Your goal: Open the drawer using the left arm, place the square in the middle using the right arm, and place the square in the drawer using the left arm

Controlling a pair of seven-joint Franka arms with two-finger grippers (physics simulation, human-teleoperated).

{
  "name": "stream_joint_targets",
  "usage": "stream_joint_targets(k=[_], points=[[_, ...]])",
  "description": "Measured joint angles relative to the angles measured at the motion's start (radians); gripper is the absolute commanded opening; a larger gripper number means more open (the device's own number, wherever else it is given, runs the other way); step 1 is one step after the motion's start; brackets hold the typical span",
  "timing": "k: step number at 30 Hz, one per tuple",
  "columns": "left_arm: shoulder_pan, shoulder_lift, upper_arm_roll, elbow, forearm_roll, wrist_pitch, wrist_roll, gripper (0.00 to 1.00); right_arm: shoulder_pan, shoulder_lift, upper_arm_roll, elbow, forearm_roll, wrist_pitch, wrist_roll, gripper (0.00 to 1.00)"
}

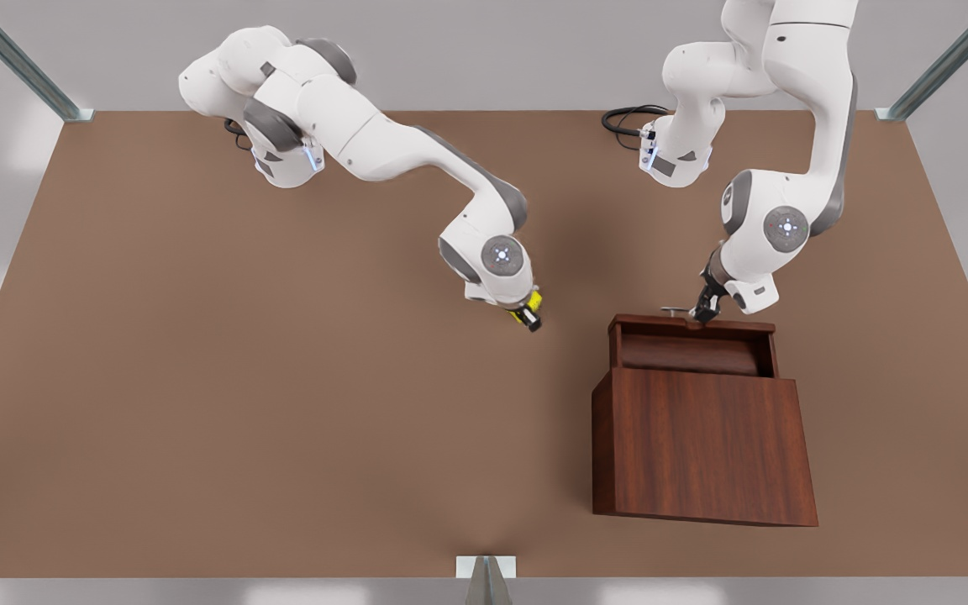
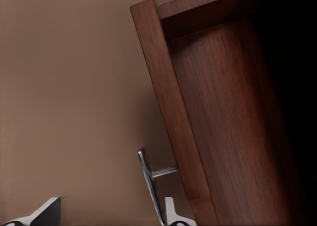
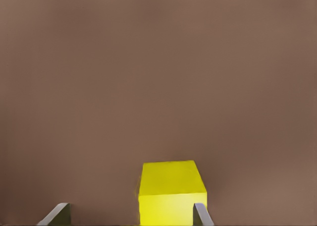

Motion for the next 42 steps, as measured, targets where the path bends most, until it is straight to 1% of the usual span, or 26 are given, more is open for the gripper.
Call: stream_joint_targets(k=[2, 3, 4, 5, 7, 8, 9, 10, 11, 12, 13, 14, 15, 16, 18, 19, 20, 21, 22, 23, 24, 27, 31, 33, 37, 42], points=[[0.001, -0.015, -0.002, 0.001, -0.001, -0.035, -0.006, 1.00, -0.094, -0.190, 0.002, -0.225, 0.001, 0.022, -0.184, 1.00], [0.001, -0.022, -0.004, 0.008, -0.002, -0.051, -0.007, 1.00, -0.127, -0.287, 0.001, -0.368, 0.003, 0.063, -0.294, 1.00], [0.002, -0.034, -0.006, 0.031, -0.004, -0.067, -0.028, 1.00, -0.150, -0.373, 0.001, -0.538, 0.003, 0.155, -0.393, 1.00], [0.005, -0.052, -0.011, 0.070, -0.006, -0.124, -0.068, 1.00, -0.206, -0.434, 0.001, -0.653, 0.003, 0.176, -0.565, 1.00], [-0.005, -0.051, -0.012, 0.243, -0.014, -0.323, -0.103, 1.00, -0.385, -0.521, 0.001, -0.723, 0.003, 0.129, -0.873, 1.00], [-0.003, -0.046, -0.013, 0.372, -0.019, -0.444, -0.095, 1.00, -0.524, -0.560, 0.000, -0.737, 0.003, 0.101, -1.106, 1.00], [0.000, -0.039, -0.015, 0.477, -0.022, -0.508, -0.061, 1.00, -0.638, -0.575, 0.000, -0.715, 0.002, 0.033, -1.273, 1.00], [0.050, -0.013, -0.070, 0.592, -0.021, -0.576, 0.230, 1.00, -0.735, -0.571, -0.002, -0.627, -0.001, -0.058, -1.391, 1.00], [0.082, 0.031, -0.128, 0.664, 0.001, -0.626, 0.563, 1.00, -0.746, -0.564, -0.004, -0.492, -0.022, -0.180, -1.397, 1.00], [0.078, 0.088, -0.159, 0.729, 0.029, -0.641, 0.897, 1.00, -0.738, -0.554, -0.004, -0.386, -0.098, -0.267, -1.394, 1.00], [0.058, 0.188, -0.217, 0.830, 0.057, -0.642, 1.230, 1.00, -0.746, -0.555, -0.004, -0.306, -0.108, -0.331, -1.402, 1.00], [-0.007, 0.291, -0.300, 0.924, 0.081, -0.641, 1.509, 1.00, -0.752, -0.559, -0.005, -0.267, -0.109, -0.368, -1.387, 1.00], [-0.038, 0.402, -0.386, 1.016, 0.104, -0.640, 1.520, 1.00, -0.746, -0.580, 0.000, -0.247, -0.109, -0.405, -1.394, 1.00], [-0.151, 0.460, -0.395, 1.068, 0.142, -0.618, 1.486, 1.00, -0.746, -0.621, -0.001, -0.253, -0.110, -0.445, -1.400, 1.00], [-0.263, 0.536, -0.391, 1.060, 0.194, -0.486, 1.333, 1.00, -0.753, -0.682, -0.004, -0.263, -0.099, -0.470, -1.542, 1.00], [-0.318, 0.548, -0.387, 1.020, 0.211, -0.421, 1.224, 1.00, -0.751, -0.685, -0.013, -0.272, -0.099, -0.465, -1.546, 1.00], [-0.352, 0.549, -0.357, 0.998, 0.223, -0.407, 1.216, 1.00, -0.756, -0.683, -0.016, -0.272, -0.100, -0.459, -1.547, 1.00], [-0.373, 0.540, -0.326, 0.900, 0.231, -0.295, 1.216, 1.00, -0.753, -0.678, -0.028, -0.270, -0.098, -0.444, -1.555, 1.00], [-0.393, 0.519, -0.297, 0.833, 0.239, -0.244, 1.229, 1.00, -0.758, -0.674, -0.032, -0.267, -0.097, -0.443, -1.555, 1.00], [-0.399, 0.518, -0.294, 0.789, 0.246, -0.239, 1.233, 1.00, -0.758, -0.673, -0.032, -0.267, -0.097, -0.443, -1.553, 1.00], [-0.402, 0.522, -0.292, 0.715, 0.250, -0.180, 1.236, 1.00, -0.753, -0.673, -0.033, -0.266, -0.097, -0.443, -1.553, 1.00], [-0.405, 0.528, -0.292, 0.625, 0.260, -0.057, 1.240, 1.00, -0.757, -0.673, -0.038, -0.266, -0.095, -0.443, -1.547, 1.00], [-0.405, 0.529, -0.270, 0.550, 0.263, -0.027, 1.256, 1.00, -0.755, -0.671, -0.038, -0.264, -0.095, -0.443, -1.545, 1.00], [-0.405, 0.537, -0.267, 0.495, 0.263, 0.046, 1.258, 1.00, -0.753, -0.670, -0.038, -0.263, -0.094, -0.443, -1.545, 1.00], [-0.411, 0.537, -0.264, 0.437, 0.264, 0.080, 1.256, 1.00, -0.754, -0.670, -0.038, -0.262, -0.094, -0.443, -1.545, 1.00], [-0.411, 0.560, -0.264, 0.422, 0.266, 0.147, 1.257, 1.00, -0.756, -0.669, -0.052, -0.263, -0.072, -0.443, -1.545, 1.00]])
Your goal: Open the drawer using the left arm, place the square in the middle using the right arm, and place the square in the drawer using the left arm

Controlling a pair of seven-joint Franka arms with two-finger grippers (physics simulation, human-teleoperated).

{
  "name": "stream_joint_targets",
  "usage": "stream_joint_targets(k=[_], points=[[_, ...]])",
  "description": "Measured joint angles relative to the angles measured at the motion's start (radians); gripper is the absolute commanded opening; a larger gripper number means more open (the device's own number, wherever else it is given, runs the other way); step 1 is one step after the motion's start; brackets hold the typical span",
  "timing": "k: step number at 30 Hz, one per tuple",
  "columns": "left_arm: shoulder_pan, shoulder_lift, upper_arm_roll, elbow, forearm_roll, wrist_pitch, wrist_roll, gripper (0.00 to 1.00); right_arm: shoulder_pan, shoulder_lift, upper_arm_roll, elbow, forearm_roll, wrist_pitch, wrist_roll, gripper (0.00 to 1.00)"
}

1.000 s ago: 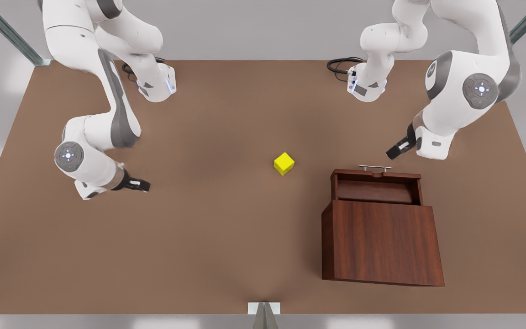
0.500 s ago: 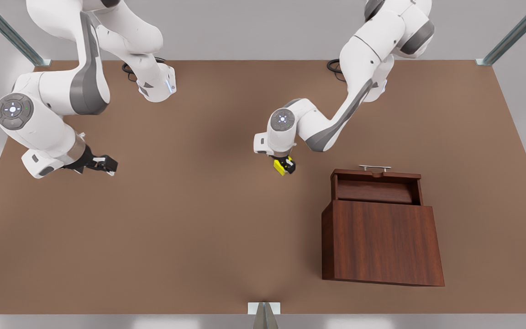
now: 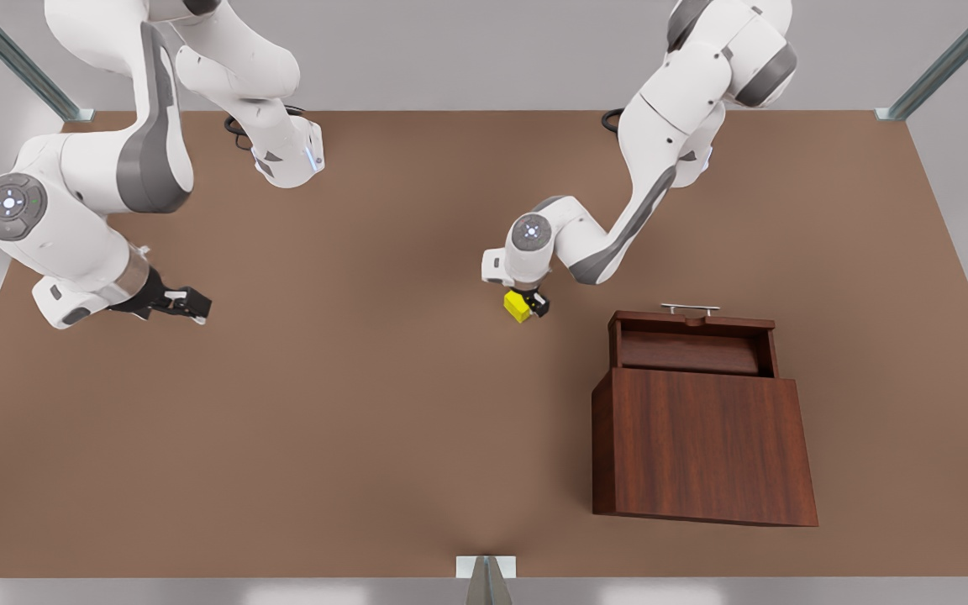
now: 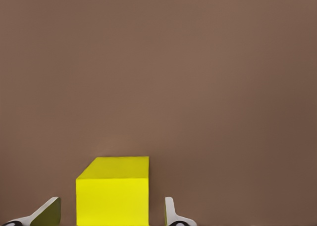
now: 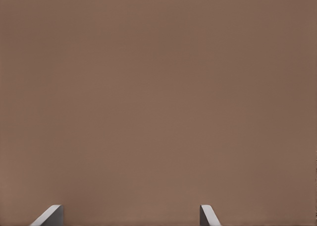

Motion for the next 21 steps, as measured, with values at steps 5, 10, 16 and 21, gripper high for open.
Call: stream_joint_targets(k=[5, 10, 16, 21], points=[[-0.001, 0.027, 0.001, 0.000, 0.001, 0.009, 0.000, 1.00, 0.002, 0.000, -0.001, -0.001, 0.005, 0.000, 0.000, 1.00], [-0.002, 0.055, 0.002, 0.000, 0.001, 0.027, 0.000, 1.00, 0.002, 0.000, -0.001, 0.000, 0.005, 0.001, 0.000, 1.00], [-0.014, 0.072, 0.018, 0.000, 0.002, 0.029, 0.000, 1.00, 0.003, 0.001, -0.001, 0.000, 0.006, 0.000, 0.000, 1.00], [-0.014, 0.088, 0.020, 0.000, 0.002, 0.031, -0.001, 0.61, 0.003, 0.002, -0.001, 0.000, 0.007, 0.000, 0.000, 1.00]])
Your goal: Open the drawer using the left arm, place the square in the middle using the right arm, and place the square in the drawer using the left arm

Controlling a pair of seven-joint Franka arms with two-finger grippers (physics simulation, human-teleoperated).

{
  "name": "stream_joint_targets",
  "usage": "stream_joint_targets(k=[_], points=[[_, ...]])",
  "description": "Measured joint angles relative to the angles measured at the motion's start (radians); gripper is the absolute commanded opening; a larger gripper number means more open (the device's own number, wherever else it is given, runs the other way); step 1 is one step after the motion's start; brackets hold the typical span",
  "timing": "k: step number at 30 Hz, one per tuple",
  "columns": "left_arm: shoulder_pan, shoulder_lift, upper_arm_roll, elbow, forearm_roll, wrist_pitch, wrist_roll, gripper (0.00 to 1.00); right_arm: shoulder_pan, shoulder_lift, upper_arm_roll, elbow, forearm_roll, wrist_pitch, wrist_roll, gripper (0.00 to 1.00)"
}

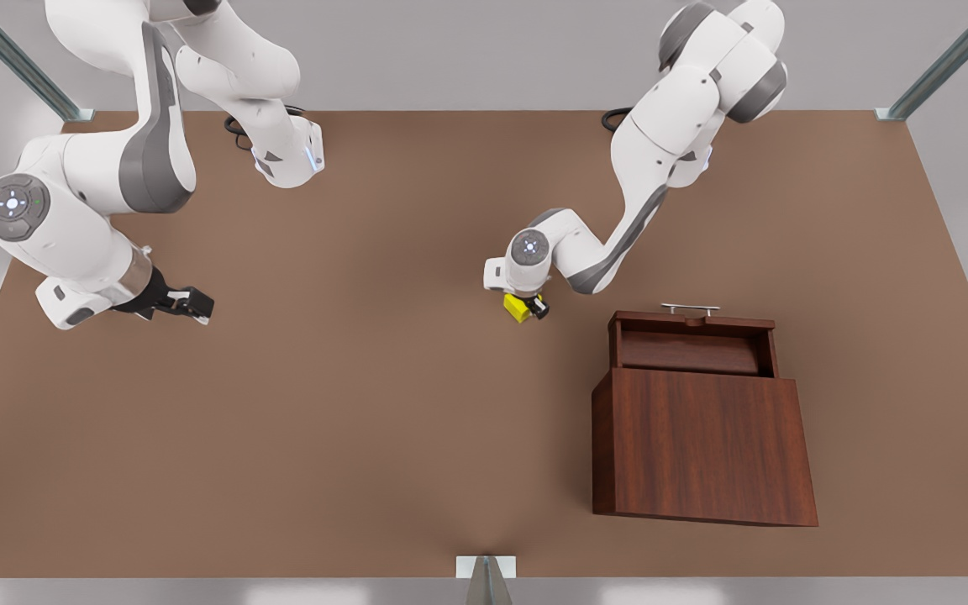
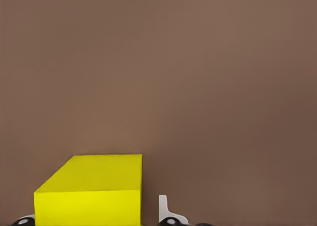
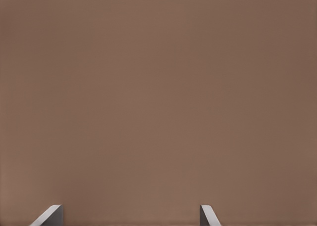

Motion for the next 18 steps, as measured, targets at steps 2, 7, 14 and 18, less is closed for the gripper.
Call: stream_joint_targets(k=[2, 7, 14, 18], points=[[0.000, 0.000, 0.001, 0.000, 0.010, 0.000, -0.004, 0.60, 0.000, 0.000, 0.000, 0.000, 0.012, 0.000, 0.000, 1.00], [0.000, -0.006, 0.002, 0.000, 0.232, -0.001, -0.017, 0.60, -0.001, 0.000, 0.000, 0.000, 0.013, 0.000, 0.000, 1.00], [0.008, -0.009, 0.000, 0.000, -0.018, 0.000, -0.001, 0.62, 0.018, 0.010, 0.002, 0.023, 0.032, -0.007, 0.003, 1.00], [0.009, -0.013, 0.000, 0.000, -0.011, -0.001, -0.014, 0.63, 0.001, 0.016, -0.033, 0.031, 0.030, -0.017, -0.003, 1.00]])
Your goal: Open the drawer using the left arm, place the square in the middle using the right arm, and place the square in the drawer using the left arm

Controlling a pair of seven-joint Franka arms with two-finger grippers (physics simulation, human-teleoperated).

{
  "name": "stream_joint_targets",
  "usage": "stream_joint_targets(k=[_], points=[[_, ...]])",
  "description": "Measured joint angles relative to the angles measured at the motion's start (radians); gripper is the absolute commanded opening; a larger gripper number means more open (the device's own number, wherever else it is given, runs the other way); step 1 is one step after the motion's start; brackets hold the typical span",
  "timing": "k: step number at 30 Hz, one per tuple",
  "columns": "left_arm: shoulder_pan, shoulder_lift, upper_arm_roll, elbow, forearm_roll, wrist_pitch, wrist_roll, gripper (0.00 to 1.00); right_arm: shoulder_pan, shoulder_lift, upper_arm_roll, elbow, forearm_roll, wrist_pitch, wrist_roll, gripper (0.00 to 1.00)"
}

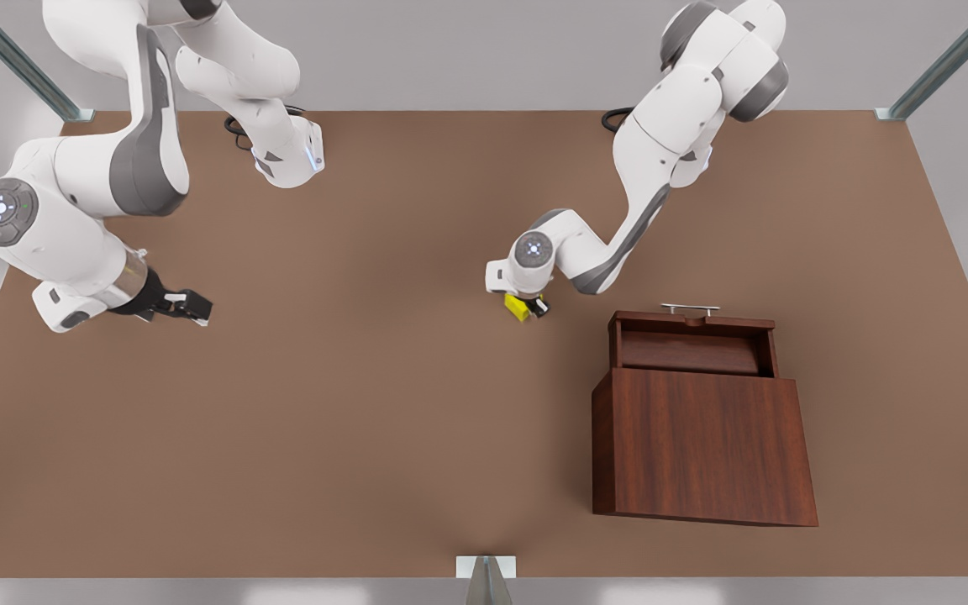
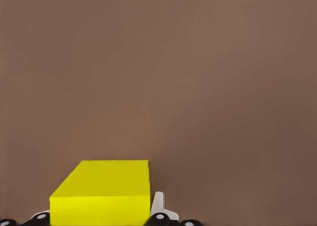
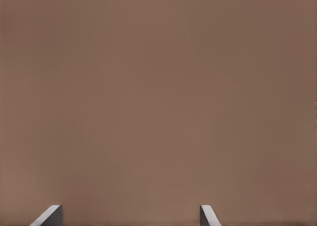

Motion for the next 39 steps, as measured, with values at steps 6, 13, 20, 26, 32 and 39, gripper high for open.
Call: stream_joint_targets(k=[6, 13, 20, 26, 32, 39], points=[[0.000, -0.016, 0.002, 0.001, 0.028, -0.014, -0.001, 0.63, 0.004, 0.006, -0.019, -0.002, 0.006, -0.006, 0.004, 1.00], [-0.007, -0.268, 0.066, 0.014, -0.043, -0.170, -0.313, 0.63, 0.000, 0.015, -0.019, 0.000, 0.008, -0.004, 0.004, 1.00], [0.188, -0.489, 0.164, 0.063, -0.141, -0.432, -0.628, 0.64, -0.001, 0.029, -0.019, 0.001, 0.008, 0.001, 0.004, 1.00], [0.398, -0.460, 0.165, 0.037, -0.158, -0.431, -0.190, 0.64, 0.000, 0.029, -0.019, 0.000, 0.006, 0.001, 0.006, 1.00], [0.464, -0.419, 0.165, 0.042, -0.157, -0.410, -0.125, 0.65, -0.001, 0.029, -0.033, 0.032, 0.010, -0.003, -0.023, 1.00], [0.482, -0.358, 0.175, 0.086, -0.158, -0.401, -0.123, 1.00, 0.000, 0.057, -0.033, 0.043, 0.008, 0.004, -0.019, 1.00]])
